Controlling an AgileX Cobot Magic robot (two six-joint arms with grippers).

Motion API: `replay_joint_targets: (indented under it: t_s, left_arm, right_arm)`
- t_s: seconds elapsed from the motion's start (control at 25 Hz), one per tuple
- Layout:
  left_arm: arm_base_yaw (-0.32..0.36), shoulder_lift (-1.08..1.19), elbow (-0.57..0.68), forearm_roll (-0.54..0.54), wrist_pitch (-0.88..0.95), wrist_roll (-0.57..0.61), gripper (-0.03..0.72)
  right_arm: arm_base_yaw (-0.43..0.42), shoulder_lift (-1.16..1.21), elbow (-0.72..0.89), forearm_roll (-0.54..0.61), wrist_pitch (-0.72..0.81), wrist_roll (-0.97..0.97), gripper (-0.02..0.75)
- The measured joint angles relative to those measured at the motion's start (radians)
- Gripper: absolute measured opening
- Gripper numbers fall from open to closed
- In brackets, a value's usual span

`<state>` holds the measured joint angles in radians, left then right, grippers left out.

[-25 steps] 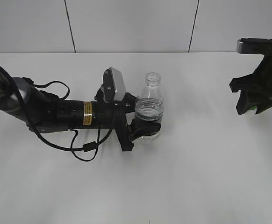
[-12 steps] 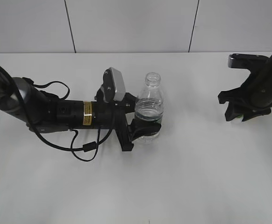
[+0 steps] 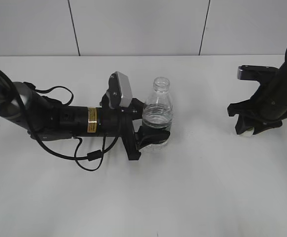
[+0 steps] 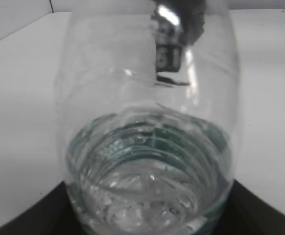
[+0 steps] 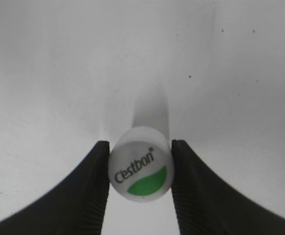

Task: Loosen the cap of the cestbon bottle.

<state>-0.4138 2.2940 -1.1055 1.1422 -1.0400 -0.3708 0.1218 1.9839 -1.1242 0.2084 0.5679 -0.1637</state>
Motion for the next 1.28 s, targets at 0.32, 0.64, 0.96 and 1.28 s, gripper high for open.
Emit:
replay_joint_targets:
  t_s: [0.32, 0.64, 0.96, 1.28]
  left_arm:
    - [0.0, 0.0, 0.0, 0.001, -0.001, 0.0, 0.412]
    - [0.0, 0.0, 0.0, 0.003, -0.002, 0.001, 0.412]
    - [0.0, 0.0, 0.001, 0.003, -0.002, -0.003, 0.456]
    - [0.003, 0.0, 0.004, 0.016, -0.004, -0.012, 0.561]
  right_arm:
    - [0.0, 0.015, 0.0, 0.0, -0.005, -0.028, 0.349]
    - [0.0, 0.015, -0.002, 0.0, 0.002, -0.04, 0.57]
    - [0.0, 0.016, -0.04, 0.036, 0.053, -0.072, 0.58]
    - [0.0, 0.014, -0.043, 0.055, 0.089, -0.103, 0.58]
